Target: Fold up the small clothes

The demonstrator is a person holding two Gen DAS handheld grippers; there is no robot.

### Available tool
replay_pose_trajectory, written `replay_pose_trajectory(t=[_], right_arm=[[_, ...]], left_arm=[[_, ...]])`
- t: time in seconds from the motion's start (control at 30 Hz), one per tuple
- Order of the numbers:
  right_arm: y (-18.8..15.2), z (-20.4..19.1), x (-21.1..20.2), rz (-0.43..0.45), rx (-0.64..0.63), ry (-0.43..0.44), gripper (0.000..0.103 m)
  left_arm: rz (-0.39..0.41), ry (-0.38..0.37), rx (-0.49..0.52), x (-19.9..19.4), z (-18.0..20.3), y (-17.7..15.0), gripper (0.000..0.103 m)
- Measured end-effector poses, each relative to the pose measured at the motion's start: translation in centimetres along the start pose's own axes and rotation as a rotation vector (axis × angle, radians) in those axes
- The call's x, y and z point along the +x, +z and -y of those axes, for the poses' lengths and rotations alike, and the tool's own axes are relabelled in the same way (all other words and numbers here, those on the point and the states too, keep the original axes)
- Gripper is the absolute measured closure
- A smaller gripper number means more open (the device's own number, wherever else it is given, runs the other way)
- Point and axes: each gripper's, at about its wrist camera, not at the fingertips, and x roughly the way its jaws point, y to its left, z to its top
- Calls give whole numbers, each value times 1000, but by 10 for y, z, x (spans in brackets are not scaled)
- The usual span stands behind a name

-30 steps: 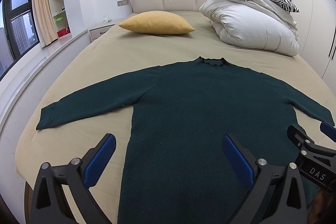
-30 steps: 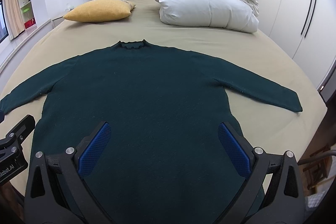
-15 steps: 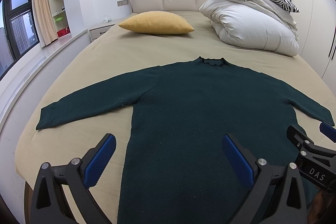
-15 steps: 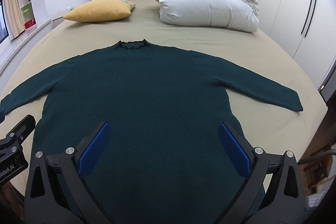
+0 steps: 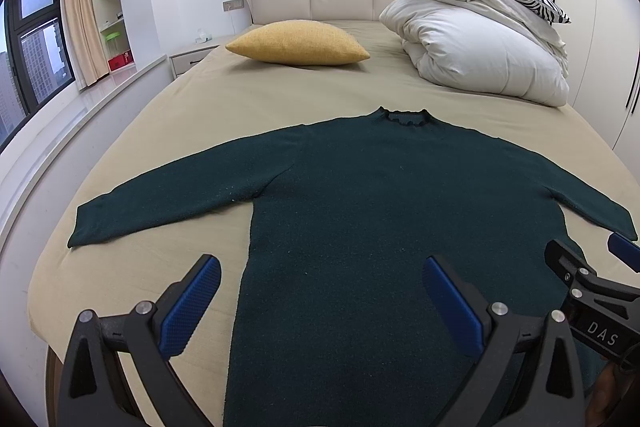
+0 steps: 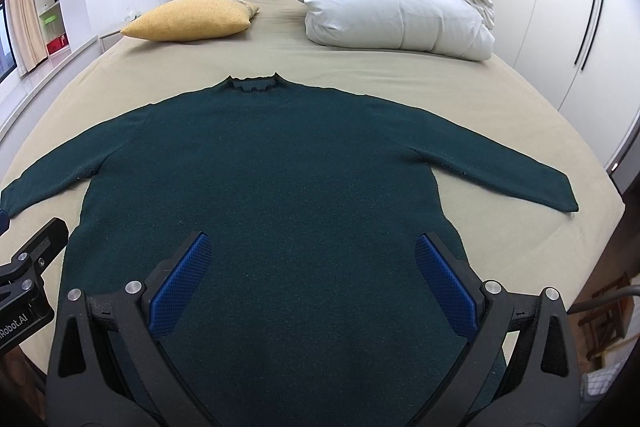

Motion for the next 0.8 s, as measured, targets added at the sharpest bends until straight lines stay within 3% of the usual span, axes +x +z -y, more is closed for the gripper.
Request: replay_pose_trajectory(t=[0.8], right_arm=[[0,-2,3,-11,3,2,0]], left_arm=[[-18,-23,-10,2,-4,-3,0]])
